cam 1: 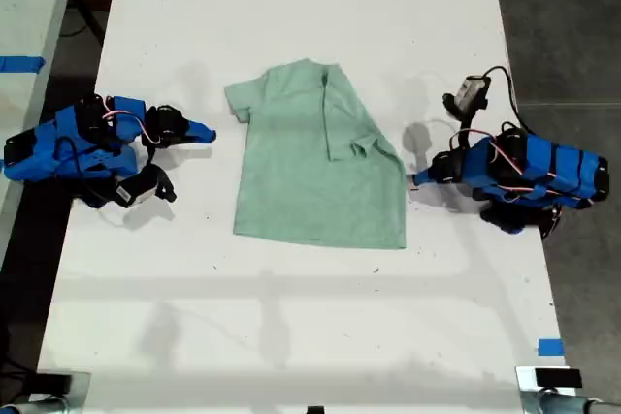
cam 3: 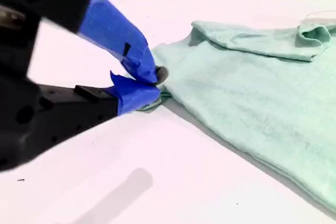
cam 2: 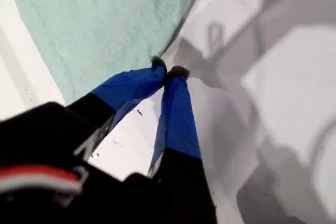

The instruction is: Fold t shirt

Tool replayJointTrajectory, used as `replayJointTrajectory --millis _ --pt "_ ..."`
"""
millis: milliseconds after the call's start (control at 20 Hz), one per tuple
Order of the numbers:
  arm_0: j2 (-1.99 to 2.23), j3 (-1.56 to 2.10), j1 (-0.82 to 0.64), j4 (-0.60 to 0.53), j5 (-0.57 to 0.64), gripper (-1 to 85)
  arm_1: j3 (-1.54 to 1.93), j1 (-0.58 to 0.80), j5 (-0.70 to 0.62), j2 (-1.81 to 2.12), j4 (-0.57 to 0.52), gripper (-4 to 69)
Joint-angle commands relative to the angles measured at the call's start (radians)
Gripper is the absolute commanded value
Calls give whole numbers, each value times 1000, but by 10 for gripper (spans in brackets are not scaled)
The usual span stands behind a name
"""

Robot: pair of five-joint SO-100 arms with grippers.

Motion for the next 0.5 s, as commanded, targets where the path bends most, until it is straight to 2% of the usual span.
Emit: replayJointTrajectory --millis 0,450 --pt "9 38 9 2 -2 -3 40 -15 15 6 -20 22" --pt "9 38 9 2 3 -3 41 29 -25 6 -21 22"
